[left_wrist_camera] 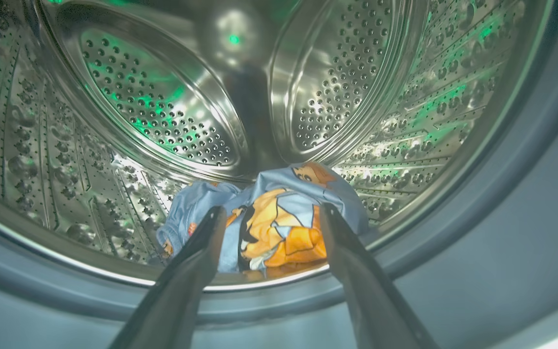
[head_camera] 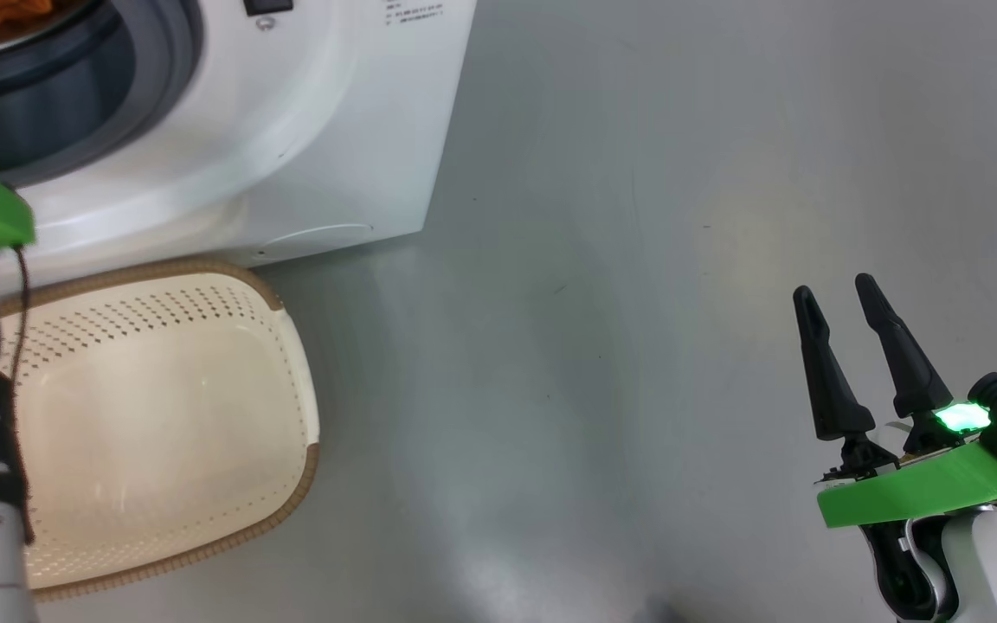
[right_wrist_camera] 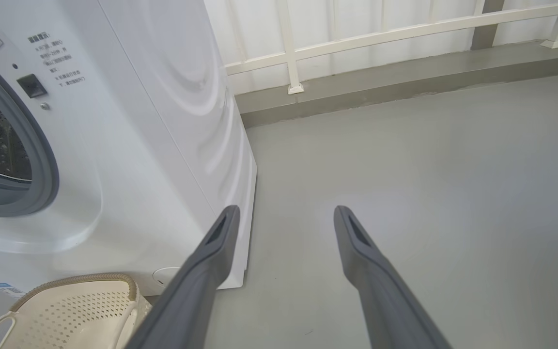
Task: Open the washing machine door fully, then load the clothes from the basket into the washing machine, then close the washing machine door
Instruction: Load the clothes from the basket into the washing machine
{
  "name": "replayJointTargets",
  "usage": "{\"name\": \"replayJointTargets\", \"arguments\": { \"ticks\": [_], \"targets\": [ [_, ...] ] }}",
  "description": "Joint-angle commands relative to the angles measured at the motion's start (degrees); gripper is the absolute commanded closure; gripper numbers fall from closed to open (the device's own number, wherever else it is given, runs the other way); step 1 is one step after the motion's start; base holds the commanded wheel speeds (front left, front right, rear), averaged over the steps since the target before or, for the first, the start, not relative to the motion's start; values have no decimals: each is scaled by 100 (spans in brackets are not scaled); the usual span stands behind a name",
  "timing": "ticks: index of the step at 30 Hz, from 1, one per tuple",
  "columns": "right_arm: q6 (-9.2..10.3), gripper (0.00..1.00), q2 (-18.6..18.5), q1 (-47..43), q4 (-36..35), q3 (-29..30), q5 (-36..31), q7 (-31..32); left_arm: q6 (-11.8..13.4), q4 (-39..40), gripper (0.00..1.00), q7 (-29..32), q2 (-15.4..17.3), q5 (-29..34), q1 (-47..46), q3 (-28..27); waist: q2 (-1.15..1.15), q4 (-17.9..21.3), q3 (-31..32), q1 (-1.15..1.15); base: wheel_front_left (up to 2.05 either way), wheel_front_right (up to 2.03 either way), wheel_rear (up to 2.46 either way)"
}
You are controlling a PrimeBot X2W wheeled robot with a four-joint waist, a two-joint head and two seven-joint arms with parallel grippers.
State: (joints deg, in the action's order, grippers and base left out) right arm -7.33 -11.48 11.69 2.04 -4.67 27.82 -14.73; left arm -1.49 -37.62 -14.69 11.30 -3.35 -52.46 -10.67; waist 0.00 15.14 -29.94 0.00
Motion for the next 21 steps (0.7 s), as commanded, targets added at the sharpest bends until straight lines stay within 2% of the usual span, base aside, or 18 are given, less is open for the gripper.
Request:
{"name": "replayJointTargets", "arguments": {
  "ticks": [1,12,21],
  "targets": [
    [-16,0,-129,-88,-99,-73,-8,-27,27,177,0,-30,183,-3,171,-119,0,-41,54,0,0,0,0],
    [-16,0,-323,-351,-9,57,-38,-27,-118,799,0,-30,-360,62,1441,-129,0,-373,524,0,0,0,0],
    [-16,0,-455,-655,25,155,-94,-27,-251,1309,0,-30,-646,52,2423,-104,0,-663,984,0,0,0,0]
  ]
}}
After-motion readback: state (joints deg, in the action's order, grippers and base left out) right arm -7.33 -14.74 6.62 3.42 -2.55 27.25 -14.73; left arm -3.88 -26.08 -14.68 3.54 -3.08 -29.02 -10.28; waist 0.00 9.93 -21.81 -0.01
